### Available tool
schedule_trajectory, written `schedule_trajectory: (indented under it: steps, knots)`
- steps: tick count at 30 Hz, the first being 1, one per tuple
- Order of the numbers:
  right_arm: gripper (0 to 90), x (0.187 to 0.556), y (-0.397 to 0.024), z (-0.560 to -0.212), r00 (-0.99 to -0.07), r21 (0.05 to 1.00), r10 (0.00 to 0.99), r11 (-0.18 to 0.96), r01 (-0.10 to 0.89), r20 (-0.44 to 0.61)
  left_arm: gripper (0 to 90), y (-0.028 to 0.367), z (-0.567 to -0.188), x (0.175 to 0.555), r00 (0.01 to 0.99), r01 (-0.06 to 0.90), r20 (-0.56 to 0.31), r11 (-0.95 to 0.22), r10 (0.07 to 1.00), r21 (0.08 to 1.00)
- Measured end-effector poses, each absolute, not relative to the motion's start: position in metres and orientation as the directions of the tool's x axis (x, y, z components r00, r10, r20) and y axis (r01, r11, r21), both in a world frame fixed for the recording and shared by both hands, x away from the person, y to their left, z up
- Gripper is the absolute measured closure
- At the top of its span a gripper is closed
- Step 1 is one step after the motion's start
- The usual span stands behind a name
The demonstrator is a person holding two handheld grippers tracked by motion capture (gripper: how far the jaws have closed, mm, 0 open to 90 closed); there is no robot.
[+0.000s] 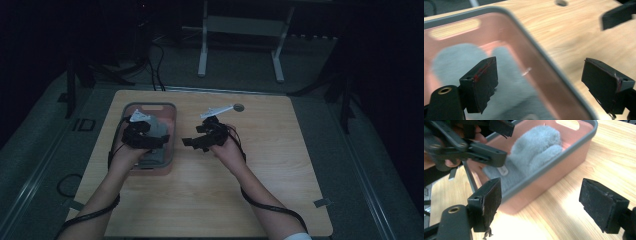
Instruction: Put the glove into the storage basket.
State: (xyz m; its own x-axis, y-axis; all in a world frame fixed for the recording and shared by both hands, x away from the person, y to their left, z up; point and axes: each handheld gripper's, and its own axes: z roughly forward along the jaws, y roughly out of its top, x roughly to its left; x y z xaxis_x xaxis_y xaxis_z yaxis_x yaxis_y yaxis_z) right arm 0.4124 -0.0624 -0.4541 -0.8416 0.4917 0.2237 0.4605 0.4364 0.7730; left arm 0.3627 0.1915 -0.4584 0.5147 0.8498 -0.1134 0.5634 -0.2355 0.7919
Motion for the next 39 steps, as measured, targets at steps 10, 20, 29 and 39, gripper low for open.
schedule_trajectory:
  steps: [10, 20, 29, 39]
  knots:
    - [17.2, 0.405, -0.095, -0.464, -0.844, 0.772, 0.505, 0.459, 0.44, 0.181, 14.2, 0.169, -0.46, 0.336, 0.605, 0.506, -0.097, -0.288, 0.79, 0.813]
    - [17.1, 0.395, -0.122, -0.479, -0.836, 0.765, 0.521, 0.465, 0.446, 0.17, 14.2, 0.146, -0.469, 0.322, 0.672, 0.462, -0.088, -0.323, 0.735, 0.826]
    - [16.2, 0.385, -0.139, -0.493, -0.852, 0.762, 0.505, 0.495, 0.417, 0.139, 14.2, 0.119, -0.473, 0.306, 0.755, 0.404, -0.073, -0.374, 0.652, 0.835]
    - [14.8, 0.374, -0.159, -0.514, -0.856, 0.76, 0.496, 0.499, 0.417, 0.145, 14.2, 0.088, -0.489, 0.287, 0.823, 0.357, -0.06, -0.431, 0.565, 0.829]
